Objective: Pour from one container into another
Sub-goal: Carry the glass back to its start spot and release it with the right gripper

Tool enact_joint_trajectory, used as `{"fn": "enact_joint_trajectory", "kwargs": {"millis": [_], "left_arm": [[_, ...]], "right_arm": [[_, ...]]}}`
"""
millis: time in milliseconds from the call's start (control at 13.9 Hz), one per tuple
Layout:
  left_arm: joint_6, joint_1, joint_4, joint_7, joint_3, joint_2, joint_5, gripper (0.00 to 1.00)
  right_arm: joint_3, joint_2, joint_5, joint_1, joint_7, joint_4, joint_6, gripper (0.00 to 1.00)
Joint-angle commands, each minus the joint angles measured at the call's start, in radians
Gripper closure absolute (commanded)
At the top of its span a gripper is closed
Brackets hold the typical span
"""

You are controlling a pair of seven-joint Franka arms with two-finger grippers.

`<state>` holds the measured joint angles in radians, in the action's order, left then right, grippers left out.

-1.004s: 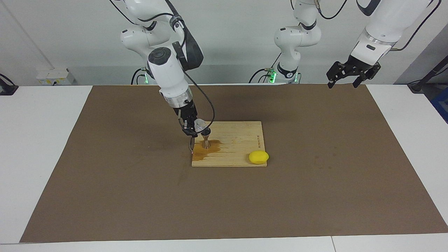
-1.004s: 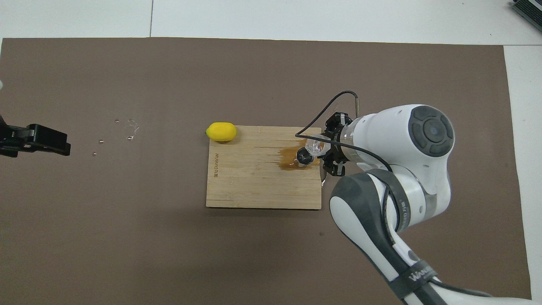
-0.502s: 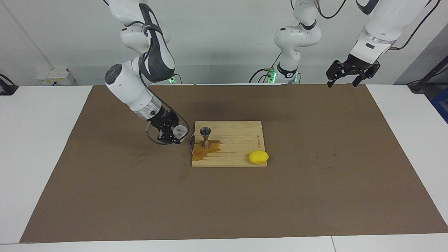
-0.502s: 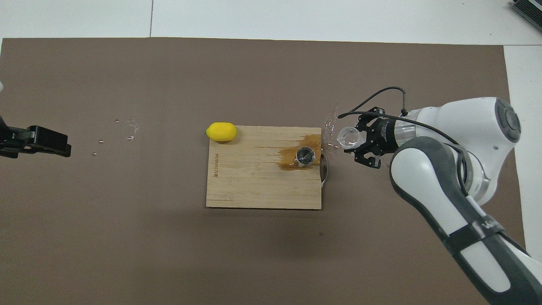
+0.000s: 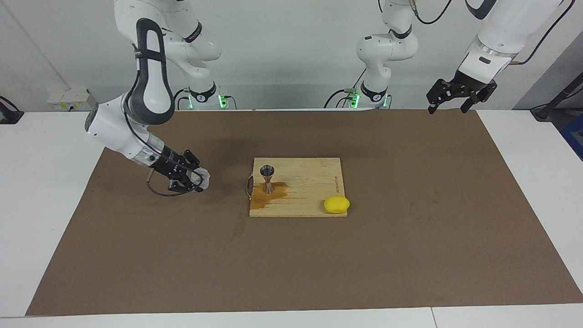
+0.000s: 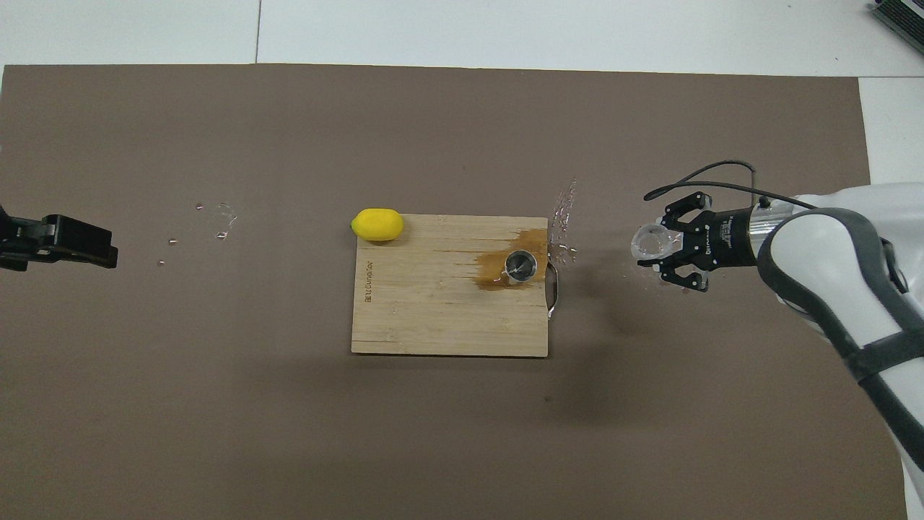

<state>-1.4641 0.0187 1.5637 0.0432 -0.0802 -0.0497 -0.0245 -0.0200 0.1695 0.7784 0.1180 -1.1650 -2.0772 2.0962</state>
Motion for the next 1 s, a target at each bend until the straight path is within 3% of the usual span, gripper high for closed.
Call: {"fn": "enact_joint_trajectory", "kwargs": {"millis": [0, 215, 430, 645, 932], "left_arm": [[0.004, 0.001, 0.009, -0.014, 0.005, -0.003, 0.009, 0.00], [0.047, 0.003, -0.048, -0.012, 0.005, 0.036, 0.008, 0.00], [0.047, 0.004, -0.016, -0.003, -0.001, 0.002, 0.005, 0.00], [0.018, 0.006, 0.042, -0.012, -0.001, -0.030, 0.005, 0.00], [0.013, 0.001, 0.047, -0.005, -0.001, -0.030, 0.005, 0.00]], "right_arm": [[-0.015, 0.024, 0.035, 0.046, 0.059, 0.000, -0.019, 1.00], [-0.017, 0.076, 0.038, 0.138, 0.172, 0.011, -0.056, 1.00], [-0.015, 0.148, 0.038, 0.201, 0.211, 0.087, -0.128, 1.00], [-0.015, 0.188, 0.036, 0.252, 0.326, 0.091, -0.134, 1.00], [-0.014, 0.200, 0.033, 0.281, 0.410, 0.082, -0.133, 1.00]]}}
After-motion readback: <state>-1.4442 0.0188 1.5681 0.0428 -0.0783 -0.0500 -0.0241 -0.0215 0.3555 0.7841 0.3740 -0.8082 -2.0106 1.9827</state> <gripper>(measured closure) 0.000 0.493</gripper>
